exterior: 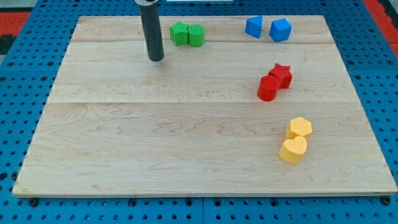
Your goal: Push the cube into the triangle
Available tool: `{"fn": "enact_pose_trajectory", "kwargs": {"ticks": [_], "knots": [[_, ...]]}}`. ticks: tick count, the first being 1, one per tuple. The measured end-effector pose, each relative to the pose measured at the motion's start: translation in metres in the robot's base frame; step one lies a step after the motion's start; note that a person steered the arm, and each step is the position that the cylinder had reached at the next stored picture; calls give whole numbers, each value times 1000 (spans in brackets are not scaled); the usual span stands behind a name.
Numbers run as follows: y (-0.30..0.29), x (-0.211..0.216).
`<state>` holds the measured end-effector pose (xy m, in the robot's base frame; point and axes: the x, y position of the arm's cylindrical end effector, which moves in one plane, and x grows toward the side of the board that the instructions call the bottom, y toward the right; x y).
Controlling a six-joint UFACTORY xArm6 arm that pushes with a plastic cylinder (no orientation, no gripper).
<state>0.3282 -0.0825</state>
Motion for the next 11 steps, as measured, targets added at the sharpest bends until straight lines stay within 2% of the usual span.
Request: {"fn": "enact_pose_trajectory", "kwargs": {"ticks": [1, 3, 5, 6, 7, 8, 9, 10, 11], "knots": [[79, 0], [124, 0], [256, 12], [309, -17], [318, -41], [297, -51], [315, -72], [303, -81], [257, -89]]}}
